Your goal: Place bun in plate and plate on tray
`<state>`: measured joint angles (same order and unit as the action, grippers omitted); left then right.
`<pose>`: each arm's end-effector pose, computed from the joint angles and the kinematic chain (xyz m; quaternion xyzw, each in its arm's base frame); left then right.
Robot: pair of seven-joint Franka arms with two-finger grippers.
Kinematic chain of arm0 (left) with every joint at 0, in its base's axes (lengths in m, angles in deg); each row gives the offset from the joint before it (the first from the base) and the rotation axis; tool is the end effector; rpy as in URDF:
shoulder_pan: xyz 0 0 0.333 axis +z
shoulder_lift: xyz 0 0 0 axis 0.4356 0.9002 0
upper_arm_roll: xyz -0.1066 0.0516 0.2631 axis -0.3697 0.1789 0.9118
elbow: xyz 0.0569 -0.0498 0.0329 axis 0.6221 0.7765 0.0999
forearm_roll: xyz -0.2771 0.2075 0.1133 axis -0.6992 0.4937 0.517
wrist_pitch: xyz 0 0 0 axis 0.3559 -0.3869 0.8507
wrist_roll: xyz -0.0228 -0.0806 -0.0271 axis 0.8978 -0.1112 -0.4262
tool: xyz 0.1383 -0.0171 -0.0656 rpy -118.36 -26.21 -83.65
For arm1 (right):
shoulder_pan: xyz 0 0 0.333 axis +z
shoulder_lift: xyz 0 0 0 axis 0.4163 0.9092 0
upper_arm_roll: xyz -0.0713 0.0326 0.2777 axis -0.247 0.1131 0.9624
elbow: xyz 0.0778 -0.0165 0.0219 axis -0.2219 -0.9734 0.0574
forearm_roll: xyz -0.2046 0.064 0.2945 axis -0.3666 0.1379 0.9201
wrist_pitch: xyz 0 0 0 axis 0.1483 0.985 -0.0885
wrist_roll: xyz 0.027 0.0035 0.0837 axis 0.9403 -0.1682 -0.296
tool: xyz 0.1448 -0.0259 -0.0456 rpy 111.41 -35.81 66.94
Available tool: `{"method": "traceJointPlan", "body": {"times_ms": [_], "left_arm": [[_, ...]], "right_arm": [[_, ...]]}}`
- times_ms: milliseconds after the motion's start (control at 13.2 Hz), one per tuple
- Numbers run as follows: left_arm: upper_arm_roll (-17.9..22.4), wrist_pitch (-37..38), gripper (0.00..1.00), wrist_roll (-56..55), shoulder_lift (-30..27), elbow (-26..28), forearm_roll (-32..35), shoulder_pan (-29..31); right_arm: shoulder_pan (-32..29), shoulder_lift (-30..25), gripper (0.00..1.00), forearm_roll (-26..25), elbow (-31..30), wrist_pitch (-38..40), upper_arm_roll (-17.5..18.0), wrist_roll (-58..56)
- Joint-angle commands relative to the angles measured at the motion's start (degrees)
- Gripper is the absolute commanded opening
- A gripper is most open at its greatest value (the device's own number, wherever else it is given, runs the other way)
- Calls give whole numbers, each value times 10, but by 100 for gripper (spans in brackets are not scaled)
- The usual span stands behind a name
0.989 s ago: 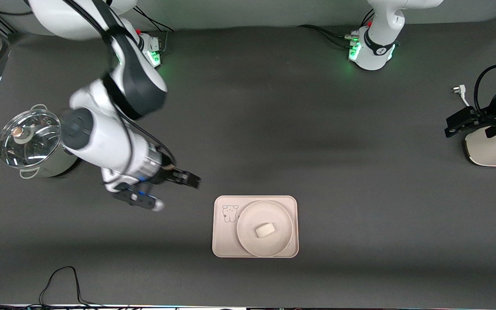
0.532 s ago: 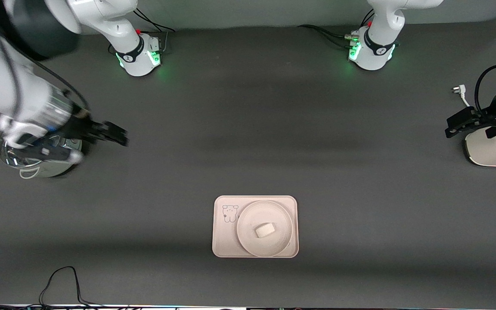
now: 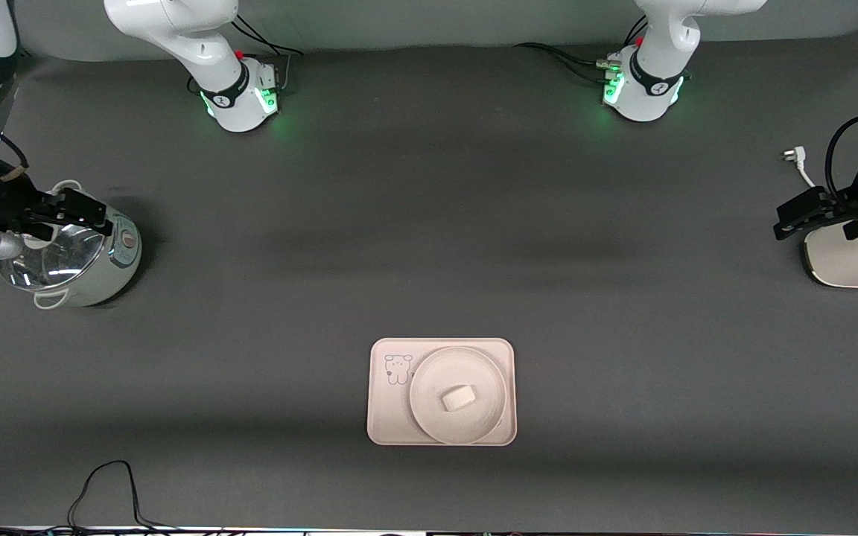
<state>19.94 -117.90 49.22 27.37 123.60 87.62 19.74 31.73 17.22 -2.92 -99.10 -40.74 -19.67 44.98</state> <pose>0.5453 -0.0085 0.5365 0.9999 -0.0023 0.0073 0.0150 0.5306 0.0020 0.5251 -0.9996 -0.0134 0.0190 0.0136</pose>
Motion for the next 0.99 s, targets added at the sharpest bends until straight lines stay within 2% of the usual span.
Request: {"method": "traceJointPlan", "body": {"times_ms": [0, 913], "left_arm": [[-1, 0, 100, 2, 2, -12, -2, 1], [0, 2, 100, -2, 4, -13, 1, 3]], "right_arm": [[4, -19, 100, -29, -11, 1, -8, -18], [3, -18, 100, -29, -9, 8, -9, -14]]}}
